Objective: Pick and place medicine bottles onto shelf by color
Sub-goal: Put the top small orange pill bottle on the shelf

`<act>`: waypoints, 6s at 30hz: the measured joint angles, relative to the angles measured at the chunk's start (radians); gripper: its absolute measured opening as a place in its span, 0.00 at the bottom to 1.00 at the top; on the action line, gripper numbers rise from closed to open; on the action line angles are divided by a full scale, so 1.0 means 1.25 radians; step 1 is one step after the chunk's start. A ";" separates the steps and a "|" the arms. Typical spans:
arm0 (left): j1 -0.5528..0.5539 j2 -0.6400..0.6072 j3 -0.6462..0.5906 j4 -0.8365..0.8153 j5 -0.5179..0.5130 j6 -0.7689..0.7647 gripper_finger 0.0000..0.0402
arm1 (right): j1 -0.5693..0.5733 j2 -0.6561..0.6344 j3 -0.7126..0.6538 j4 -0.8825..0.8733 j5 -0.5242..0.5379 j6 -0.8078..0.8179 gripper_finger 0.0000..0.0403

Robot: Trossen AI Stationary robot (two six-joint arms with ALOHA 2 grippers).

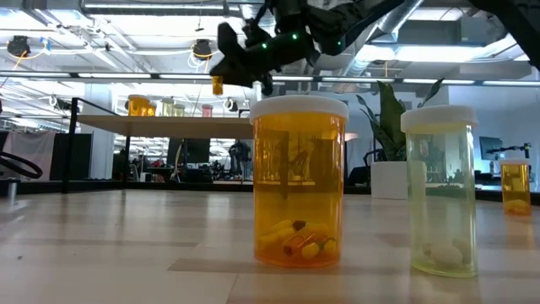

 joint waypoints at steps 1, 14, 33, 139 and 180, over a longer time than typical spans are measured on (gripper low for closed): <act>0.000 0.000 0.000 0.000 0.000 0.000 0.43 | 0.014 0.000 0.000 -0.001 0.023 0.000 0.31; 0.000 0.000 0.000 0.001 0.016 -0.039 0.43 | 0.093 0.003 0.000 -0.042 0.365 0.044 0.31; 0.000 -0.011 0.000 -0.027 0.053 0.056 0.43 | 0.187 0.003 0.000 -0.086 0.613 0.178 0.31; 0.000 -0.067 0.000 -0.040 0.149 0.180 0.43 | 0.182 0.161 0.105 -0.086 0.690 0.178 0.42; -0.001 -0.068 0.000 -0.121 0.150 0.140 0.43 | 0.184 0.150 0.105 -0.088 0.655 0.177 0.56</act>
